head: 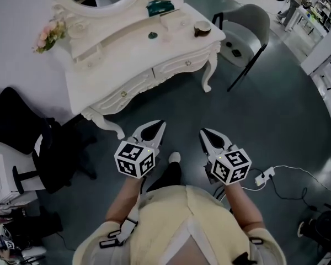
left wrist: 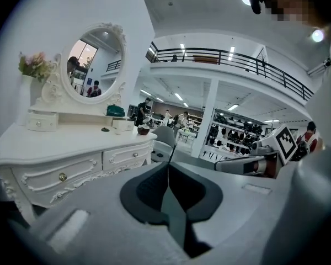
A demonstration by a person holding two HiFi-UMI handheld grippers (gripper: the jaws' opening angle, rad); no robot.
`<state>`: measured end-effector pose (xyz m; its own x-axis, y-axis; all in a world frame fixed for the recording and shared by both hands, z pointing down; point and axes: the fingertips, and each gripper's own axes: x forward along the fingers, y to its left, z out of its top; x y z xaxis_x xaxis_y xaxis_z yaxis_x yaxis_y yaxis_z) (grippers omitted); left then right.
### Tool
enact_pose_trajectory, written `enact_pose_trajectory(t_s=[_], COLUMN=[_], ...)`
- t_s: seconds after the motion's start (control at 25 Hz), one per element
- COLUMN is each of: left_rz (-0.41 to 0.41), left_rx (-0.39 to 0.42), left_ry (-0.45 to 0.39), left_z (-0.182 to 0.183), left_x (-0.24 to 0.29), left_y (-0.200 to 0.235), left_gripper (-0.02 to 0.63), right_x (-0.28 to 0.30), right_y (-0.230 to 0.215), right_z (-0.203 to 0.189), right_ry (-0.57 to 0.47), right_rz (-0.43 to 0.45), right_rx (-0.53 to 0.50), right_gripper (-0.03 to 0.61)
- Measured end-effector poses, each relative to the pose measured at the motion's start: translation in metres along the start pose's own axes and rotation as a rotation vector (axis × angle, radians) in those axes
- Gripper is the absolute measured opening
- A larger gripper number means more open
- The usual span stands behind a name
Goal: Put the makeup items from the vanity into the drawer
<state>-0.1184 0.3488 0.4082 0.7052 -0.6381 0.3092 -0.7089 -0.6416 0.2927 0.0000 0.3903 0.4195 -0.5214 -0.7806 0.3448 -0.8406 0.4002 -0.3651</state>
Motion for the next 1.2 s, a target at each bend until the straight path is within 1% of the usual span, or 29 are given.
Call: enact_pose_trajectory(t_s=[0.04, 0.08, 0.24, 0.48, 0.56, 0.68, 0.76, 0.88, 1.0, 1.2], left_rz=[-0.006, -0.012, -0.015, -0.006, -0.009, -0.010, -0.012, -0.006, 0.017, 0.055], left_rx=[0.005, 0.011, 0.027, 0.055, 0.057, 0.065, 0.070, 0.089, 0.119, 0.133], left_ry=[0.004, 0.007, -0.008, -0.031, -0.040, -0.030, -0.028, -0.034, -0.031, -0.019], left_z=[0.003, 0.007, 0.028, 0.054, 0.060, 0.066, 0.071, 0.080, 0.088, 0.099], left_x=[0.007, 0.013, 0.036, 0.064, 0.071, 0.085, 0.097, 0.113, 0.130, 0.159], left_y=[0.006, 0.013, 0.045, 0.095, 0.108, 0.130, 0.139, 0.149, 0.159, 0.175], left_gripper=[0.017, 0.051, 0.058, 0.120, 0.127, 0.160, 0.181, 0.192, 0.229, 0.230], right_x=[0.009, 0.019, 0.059, 0.112, 0.126, 0.144, 0.151, 0.162, 0.174, 0.201], right_y=[-0.001, -0.003, -0.007, -0.013, -0.014, -0.015, -0.018, -0.028, -0.039, -0.058], right_z=[0.002, 0.005, 0.014, 0.031, 0.035, 0.039, 0.040, 0.042, 0.052, 0.073], right_ry=[0.005, 0.012, 0.047, 0.077, 0.087, 0.098, 0.115, 0.141, 0.138, 0.129], right_rz=[0.003, 0.007, 0.028, 0.039, 0.036, 0.035, 0.036, 0.033, 0.039, 0.074], right_rx=[0.004, 0.005, 0.000, -0.009, -0.013, -0.014, -0.019, -0.032, -0.015, -0.021], right_gripper=[0.000, 0.000, 0.000, 0.000, 0.000, 0.001, 0.000, 0.002, 0.000, 0.002])
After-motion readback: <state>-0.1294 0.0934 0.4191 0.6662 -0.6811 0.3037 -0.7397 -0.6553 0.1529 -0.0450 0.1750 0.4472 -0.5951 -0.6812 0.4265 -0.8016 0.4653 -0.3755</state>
